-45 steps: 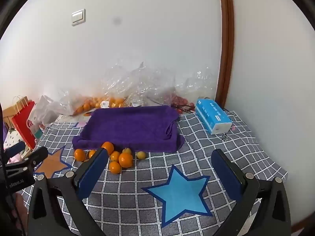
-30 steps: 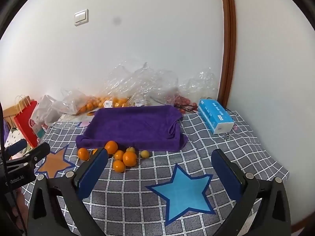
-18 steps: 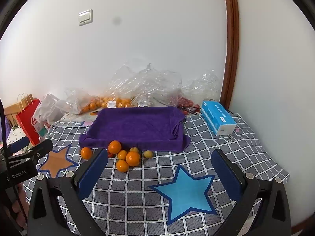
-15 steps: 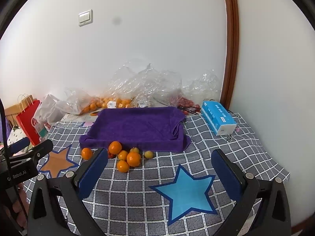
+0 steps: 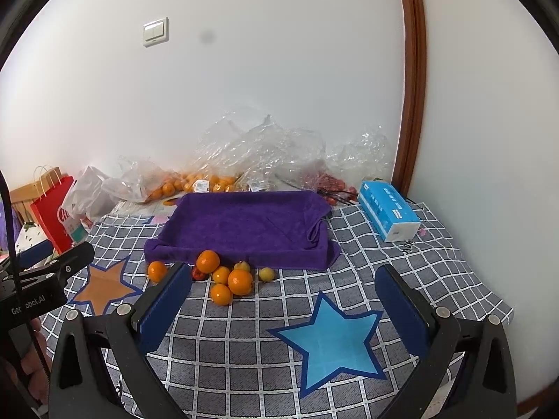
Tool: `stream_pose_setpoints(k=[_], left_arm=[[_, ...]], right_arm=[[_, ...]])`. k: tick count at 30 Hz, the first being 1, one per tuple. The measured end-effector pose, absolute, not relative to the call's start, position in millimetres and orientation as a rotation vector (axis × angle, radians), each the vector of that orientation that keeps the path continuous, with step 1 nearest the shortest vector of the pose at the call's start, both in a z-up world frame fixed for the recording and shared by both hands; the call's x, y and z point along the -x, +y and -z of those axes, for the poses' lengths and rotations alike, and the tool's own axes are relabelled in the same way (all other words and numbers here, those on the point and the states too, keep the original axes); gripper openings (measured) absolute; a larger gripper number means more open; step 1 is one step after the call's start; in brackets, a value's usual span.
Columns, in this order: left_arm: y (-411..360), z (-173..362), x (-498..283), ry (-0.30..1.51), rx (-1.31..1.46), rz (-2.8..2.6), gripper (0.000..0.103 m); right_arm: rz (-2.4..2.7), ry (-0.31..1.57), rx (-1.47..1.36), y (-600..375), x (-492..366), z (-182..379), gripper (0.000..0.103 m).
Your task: Organize fruits
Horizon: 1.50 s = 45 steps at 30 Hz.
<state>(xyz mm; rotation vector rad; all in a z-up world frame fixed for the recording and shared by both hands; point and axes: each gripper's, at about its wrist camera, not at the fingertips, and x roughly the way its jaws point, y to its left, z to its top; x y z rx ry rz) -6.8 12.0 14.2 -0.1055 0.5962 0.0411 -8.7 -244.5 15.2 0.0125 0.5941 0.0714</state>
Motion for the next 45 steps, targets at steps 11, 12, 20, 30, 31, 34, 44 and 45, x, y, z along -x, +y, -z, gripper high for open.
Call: stream_pose_setpoints(k=[11, 12, 20, 30, 31, 34, 44, 45], left_arm=[[12.8, -13.3, 1.4, 0.603, 0.114, -0.039, 0.103], [12.9, -12.9, 0.2, 0.603, 0.113, -0.040, 0.103], [16.5, -7.0, -6.7, 0.615, 0.121, -0.045, 0.103], [16.0, -2.5, -11.8, 0.619, 0.122, -0.035, 0.103], [16.9, -2.1, -12.7, 0.619, 0.124, -0.036, 0.103], [18.2, -0.8, -16.1, 0.624, 0.131, -0.032, 0.103], [18.8, 13.2, -30.5, 0.656, 0.129, -0.038, 0.103], [19.2, 15.3, -32.6, 0.662, 0.132, -0.035, 0.103]], right_arm=[[-0.068, 0.610, -0.011, -245.5, 6.8, -11.0, 0.103], [-0.068, 0.611, -0.012, -245.6, 6.2, -11.1, 0.103], [-0.081, 0.615, -0.021, -245.7, 0.2, -10.9, 0.103], [-0.087, 0.633, -0.018, -242.6, -6.8, -5.0, 0.103], [-0.088, 0.634, -0.016, -241.9, -8.0, -5.1, 0.103], [-0.087, 0.633, -0.009, -241.0, -9.0, -5.1, 0.103], [-0.100, 0.652, -0.019, -238.2, -20.7, 2.3, 0.103], [-0.096, 0.659, -0.016, -237.5, -22.6, 4.6, 0.103]])
